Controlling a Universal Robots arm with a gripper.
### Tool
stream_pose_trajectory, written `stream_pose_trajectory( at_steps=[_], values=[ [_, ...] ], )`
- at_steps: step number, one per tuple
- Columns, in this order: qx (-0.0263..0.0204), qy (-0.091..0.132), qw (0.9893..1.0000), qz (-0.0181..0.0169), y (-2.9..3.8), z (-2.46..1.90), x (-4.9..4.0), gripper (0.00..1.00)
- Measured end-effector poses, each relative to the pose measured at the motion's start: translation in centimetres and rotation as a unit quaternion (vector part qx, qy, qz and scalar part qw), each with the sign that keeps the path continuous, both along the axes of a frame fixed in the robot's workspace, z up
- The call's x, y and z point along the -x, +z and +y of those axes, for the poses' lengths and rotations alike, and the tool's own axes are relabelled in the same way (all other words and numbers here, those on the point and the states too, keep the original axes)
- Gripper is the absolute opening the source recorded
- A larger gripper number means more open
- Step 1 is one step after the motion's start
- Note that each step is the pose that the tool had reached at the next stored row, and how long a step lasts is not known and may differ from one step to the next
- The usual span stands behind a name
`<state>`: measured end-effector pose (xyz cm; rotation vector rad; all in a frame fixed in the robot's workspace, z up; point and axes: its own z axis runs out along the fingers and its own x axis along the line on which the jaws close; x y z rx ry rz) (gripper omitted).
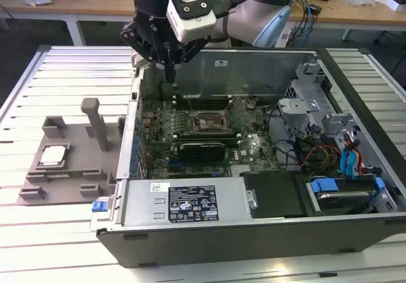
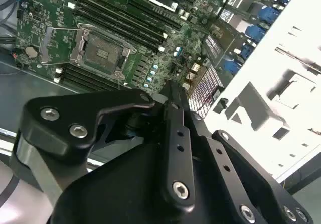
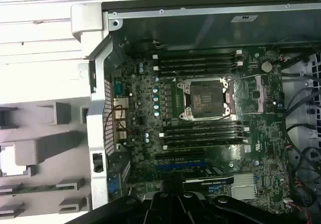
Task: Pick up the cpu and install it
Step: 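Reach for the cpu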
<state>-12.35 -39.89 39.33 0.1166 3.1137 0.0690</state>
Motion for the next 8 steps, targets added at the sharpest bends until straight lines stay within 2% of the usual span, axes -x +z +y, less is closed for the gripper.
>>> stream_pose_trajectory(
  at_steps=[3, 8],
  values=[
    [0.0000, 0.000, 1.0000, 0.0000, 0.00, 0.00, 1.49, 0.11],
    [0.0001, 0.000, 1.0000, 0.0000, 0.00, 0.00, 3.25, 0.11]
  ],
)
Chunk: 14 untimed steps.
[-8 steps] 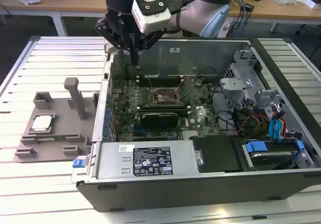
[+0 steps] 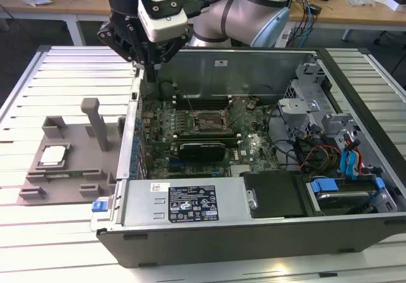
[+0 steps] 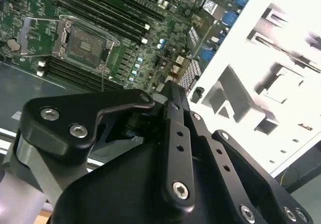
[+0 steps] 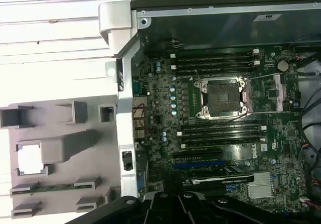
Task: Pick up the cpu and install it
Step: 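Reach for the cpu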
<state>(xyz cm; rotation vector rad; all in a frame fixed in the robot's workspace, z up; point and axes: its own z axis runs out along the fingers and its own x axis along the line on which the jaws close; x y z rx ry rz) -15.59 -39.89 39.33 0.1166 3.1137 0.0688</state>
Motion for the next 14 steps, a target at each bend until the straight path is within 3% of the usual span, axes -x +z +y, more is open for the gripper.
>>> stream_pose_trajectory(
  at_steps=[3, 14],
  values=[
    [0.0000, 0.000, 1.0000, 0.0000, 0.00, 0.00, 1.43, 0.11],
    [0.0000, 0.000, 1.0000, 0.0000, 0.00, 0.00, 3.90, 0.11]
  ],
)
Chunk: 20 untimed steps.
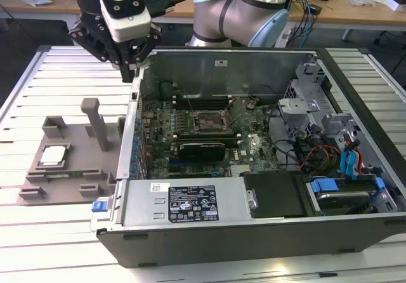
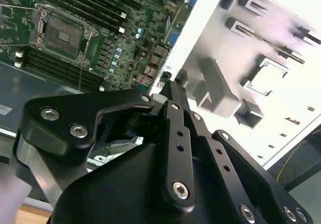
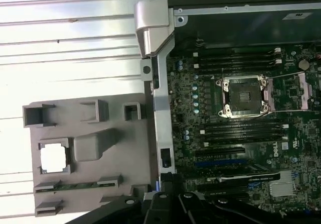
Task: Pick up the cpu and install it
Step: 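Reach for the cpu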
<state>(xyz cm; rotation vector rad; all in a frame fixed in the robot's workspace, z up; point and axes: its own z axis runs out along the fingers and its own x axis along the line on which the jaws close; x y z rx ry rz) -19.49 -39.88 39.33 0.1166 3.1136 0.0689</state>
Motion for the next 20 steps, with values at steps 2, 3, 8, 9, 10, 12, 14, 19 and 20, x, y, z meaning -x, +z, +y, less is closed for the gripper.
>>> stream_pose_trajectory(
  at_steps=[2, 3, 8, 9, 10, 12, 14, 19, 20],
  values=[
    [0.0000, 0.000, 1.0000, 0.0000, 0.00, 0.00, 0.41, 0.11],
    [0.0000, 0.000, 1.0000, 0.0000, 0.00, 0.00, 0.67, 0.11],
    [0.0000, 0.000, 1.0000, 0.0000, 0.00, 0.00, 2.25, 0.11],
    [0.0000, 0.000, 1.0000, 0.0000, 0.00, 0.00, 2.54, 0.11],
    [0.0000, 0.000, 1.0000, 0.0000, 0.00, 0.00, 2.75, 0.11],
    [0.0000, 0.000, 1.0000, 0.0000, 0.00, 0.00, 3.48, 0.11],
    [0.0000, 0.000, 1.0000, 0.0000, 0.00, 0.00, 3.98, 0.11],
    [0.0000, 0.000, 1.0000, 0.0000, 0.00, 0.00, 5.79, 0.11],
    [0.0000, 0.000, 1.0000, 0.0000, 0.00, 0.00, 6.11, 0.11]
  ],
)
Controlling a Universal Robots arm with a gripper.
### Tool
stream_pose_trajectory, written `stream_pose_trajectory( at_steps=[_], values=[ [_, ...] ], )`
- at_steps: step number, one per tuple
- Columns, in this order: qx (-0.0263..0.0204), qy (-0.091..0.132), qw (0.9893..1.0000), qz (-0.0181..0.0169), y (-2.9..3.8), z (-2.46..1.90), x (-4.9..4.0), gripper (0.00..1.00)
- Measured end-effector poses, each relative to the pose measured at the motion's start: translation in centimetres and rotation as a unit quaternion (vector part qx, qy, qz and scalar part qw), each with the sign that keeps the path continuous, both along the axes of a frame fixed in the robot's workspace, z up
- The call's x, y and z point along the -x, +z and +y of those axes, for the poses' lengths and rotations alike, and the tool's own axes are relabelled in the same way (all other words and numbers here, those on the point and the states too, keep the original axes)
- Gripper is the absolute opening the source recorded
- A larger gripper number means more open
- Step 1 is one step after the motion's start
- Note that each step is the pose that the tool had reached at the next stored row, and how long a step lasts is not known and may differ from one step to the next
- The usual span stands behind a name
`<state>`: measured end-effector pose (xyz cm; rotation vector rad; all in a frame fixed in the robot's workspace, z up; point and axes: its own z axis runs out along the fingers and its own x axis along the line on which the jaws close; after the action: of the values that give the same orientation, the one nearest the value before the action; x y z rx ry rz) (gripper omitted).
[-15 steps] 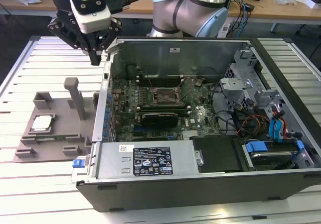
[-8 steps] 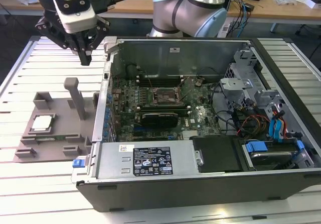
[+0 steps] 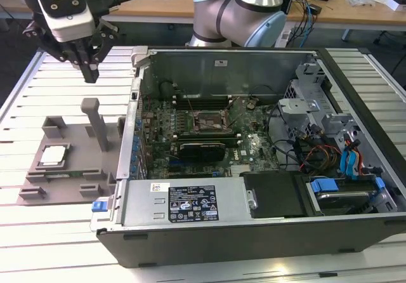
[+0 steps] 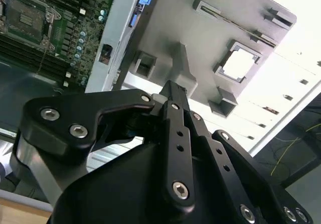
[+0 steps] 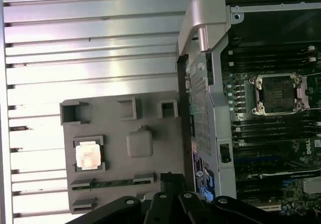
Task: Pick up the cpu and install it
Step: 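Reach for the cpu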
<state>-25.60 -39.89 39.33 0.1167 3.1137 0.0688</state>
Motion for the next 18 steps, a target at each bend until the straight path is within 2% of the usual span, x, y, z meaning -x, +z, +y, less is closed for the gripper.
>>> stream_pose_trajectory(
  at_steps=[7, 18],
  values=[
    [0.0000, 0.000, 1.0000, 0.0000, 0.00, 0.00, 2.23, 0.11],
    [0.0000, 0.000, 1.0000, 0.0000, 0.00, 0.00, 4.74, 0.11]
  ],
)
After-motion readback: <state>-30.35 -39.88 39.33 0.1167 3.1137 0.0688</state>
